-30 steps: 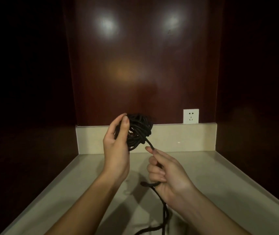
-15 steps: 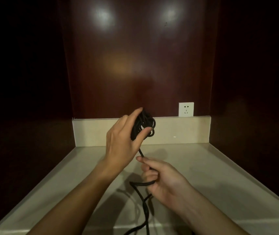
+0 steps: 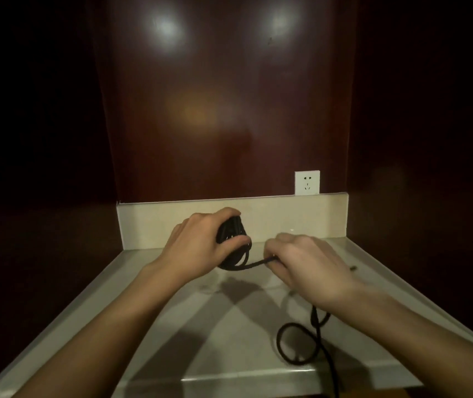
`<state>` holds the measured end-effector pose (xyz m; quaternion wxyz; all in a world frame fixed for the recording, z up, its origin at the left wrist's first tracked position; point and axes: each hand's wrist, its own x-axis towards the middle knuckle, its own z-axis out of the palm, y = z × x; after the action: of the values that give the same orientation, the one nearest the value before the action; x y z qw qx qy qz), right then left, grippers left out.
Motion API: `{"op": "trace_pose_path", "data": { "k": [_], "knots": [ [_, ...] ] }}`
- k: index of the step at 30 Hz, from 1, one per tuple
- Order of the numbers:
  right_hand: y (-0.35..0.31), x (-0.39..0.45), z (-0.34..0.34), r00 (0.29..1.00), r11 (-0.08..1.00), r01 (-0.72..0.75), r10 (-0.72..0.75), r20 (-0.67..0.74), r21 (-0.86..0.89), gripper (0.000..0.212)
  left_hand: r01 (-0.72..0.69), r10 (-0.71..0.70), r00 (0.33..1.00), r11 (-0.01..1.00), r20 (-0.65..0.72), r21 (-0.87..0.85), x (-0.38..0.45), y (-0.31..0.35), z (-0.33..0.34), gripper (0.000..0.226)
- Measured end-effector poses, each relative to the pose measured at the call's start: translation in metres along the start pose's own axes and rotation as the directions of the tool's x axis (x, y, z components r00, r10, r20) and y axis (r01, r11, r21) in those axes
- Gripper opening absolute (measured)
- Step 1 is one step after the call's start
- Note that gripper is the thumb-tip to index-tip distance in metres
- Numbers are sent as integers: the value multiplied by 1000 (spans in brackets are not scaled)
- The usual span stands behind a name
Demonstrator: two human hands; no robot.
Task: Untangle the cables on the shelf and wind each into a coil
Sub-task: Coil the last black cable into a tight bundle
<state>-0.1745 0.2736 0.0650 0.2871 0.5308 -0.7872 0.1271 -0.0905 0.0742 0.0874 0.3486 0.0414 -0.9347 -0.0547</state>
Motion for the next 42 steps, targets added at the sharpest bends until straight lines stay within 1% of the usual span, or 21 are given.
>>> {"op": "trace_pose_path", "data": {
  "k": [1,2,3,5,7,9,12,13,17,18,20,23,27,30,32,33,35,37,39,41,42],
  "knots": [
    [4,3,-5,988,984,141,-147,-54,-108,14,8,-6,997,1000,77,-22,-1,1,-3,50],
    [11,6,-9,956,949,260,-279,-89,-177,21,22,-8,985,996,170,-83,-2,2,-6,47],
    [17,10,-15,921,915,344,-373,-116,-211,28,47,4,963,982,269,-182,-5,4,-9,42],
    [32,19,-24,865,879,435,-468,-181,-196,37,113,87,894,906,440,-408,-11,12,-18,28],
    [36,26,-29,817,845,497,-532,-222,-199,43,168,192,828,812,527,-559,-18,19,-27,23],
    [36,32,-32,778,814,537,-580,-242,-221,49,223,252,795,723,551,-653,-25,25,-32,30],
    [36,39,-37,750,803,542,-595,-287,-248,62,277,227,835,612,501,-741,-30,32,-38,38],
    [36,42,-39,738,801,539,-599,-311,-261,62,293,214,854,554,474,-779,-31,33,-38,38],
    [34,52,-35,683,807,519,-590,-431,-282,42,399,172,887,179,428,-899,-34,33,-33,48],
    [33,53,-33,677,811,515,-584,-449,-279,39,403,163,893,119,418,-907,-34,33,-32,49],
    [29,56,-27,680,826,508,-559,-474,-246,36,408,146,899,67,414,-910,-35,31,-30,51],
    [27,57,-18,689,846,493,-521,-503,-202,34,421,111,898,52,425,-905,-37,29,-26,59],
    [35,55,-3,734,864,475,-493,-467,-165,31,400,69,914,19,400,-916,-36,25,-26,59],
    [41,51,12,792,903,414,-418,-446,-111,7,365,65,928,27,366,-931,-35,24,-28,61],
    [38,48,22,861,938,345,-307,-406,23,19,329,66,942,3,328,-944,-34,26,-27,63],
    [35,47,26,891,946,305,-243,-383,111,21,308,56,950,-22,307,-951,-32,28,-26,63],
    [25,42,35,913,945,262,-177,-367,196,20,263,24,965,-93,262,-960,-29,32,-25,62],
    [11,40,45,914,953,212,-114,-390,218,29,222,-25,973,-175,230,-959,-24,37,-23,55],
    [-8,37,49,913,921,117,48,-404,372,34,176,-80,977,-233,199,-956,-20,41,-21,49],
    [-27,32,51,913,797,18,233,-335,604,28,133,-136,976,-237,169,-962,-16,43,-19,46],
    [-35,30,53,914,722,-9,287,-288,692,22,110,-169,974,-219,148,-970,-15,45,-18,48]
  ]
}}
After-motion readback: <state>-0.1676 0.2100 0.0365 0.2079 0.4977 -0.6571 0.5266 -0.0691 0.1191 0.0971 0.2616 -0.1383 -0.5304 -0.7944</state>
